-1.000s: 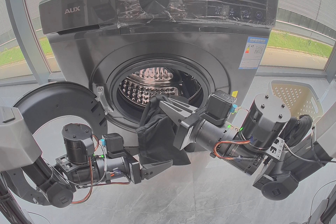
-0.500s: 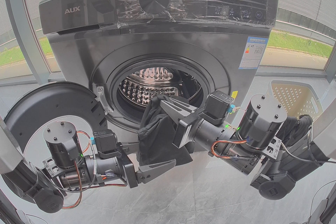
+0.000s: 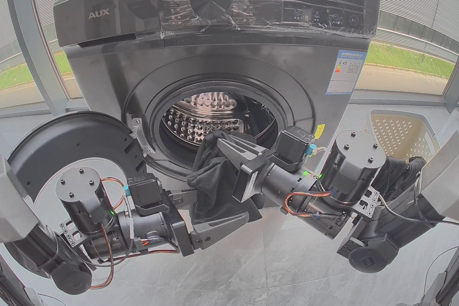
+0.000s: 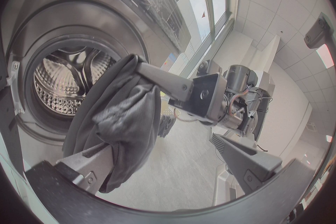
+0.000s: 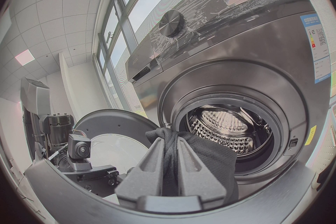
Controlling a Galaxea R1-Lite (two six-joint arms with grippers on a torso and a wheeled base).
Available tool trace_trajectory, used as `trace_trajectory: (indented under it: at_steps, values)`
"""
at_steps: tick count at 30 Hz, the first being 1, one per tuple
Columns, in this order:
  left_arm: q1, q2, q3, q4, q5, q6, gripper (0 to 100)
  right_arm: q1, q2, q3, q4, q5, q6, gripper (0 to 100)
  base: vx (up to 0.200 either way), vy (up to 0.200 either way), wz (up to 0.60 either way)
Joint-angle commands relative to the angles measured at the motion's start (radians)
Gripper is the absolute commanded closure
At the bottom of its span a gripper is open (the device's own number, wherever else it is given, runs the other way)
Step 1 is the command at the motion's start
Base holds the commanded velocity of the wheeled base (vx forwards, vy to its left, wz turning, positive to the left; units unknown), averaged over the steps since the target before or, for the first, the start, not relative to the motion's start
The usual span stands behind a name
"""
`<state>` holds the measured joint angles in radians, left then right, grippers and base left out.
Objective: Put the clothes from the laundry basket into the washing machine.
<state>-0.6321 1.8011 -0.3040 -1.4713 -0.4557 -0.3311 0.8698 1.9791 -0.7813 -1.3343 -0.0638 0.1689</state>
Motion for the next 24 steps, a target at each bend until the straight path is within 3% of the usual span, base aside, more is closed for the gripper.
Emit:
trace_trajectory:
  at_steps: [1,11,12,19,24]
  values:
    - [0.002,0.077,-0.013,-0.044,0.006,0.004,0,0.006,0.007,-0.004,0.000,0.001,0.000,100,0.000,0.000,0.00]
    - [0.011,0.103,-0.055,-0.044,0.071,0.010,0,0.006,0.007,-0.003,-0.019,-0.001,0.000,100,0.000,0.000,0.00]
    - [0.012,0.103,-0.056,-0.044,0.071,0.012,100,0.006,0.007,-0.001,-0.020,-0.001,0.000,100,0.000,0.000,0.00]
    - [0.014,0.095,-0.081,-0.046,0.146,0.012,100,0.006,0.009,0.002,-0.022,-0.001,0.001,100,0.000,0.000,0.00]
    - [0.012,0.040,-0.072,-0.046,0.155,0.014,100,0.006,0.010,0.005,-0.022,-0.001,0.001,100,0.000,0.000,0.00]
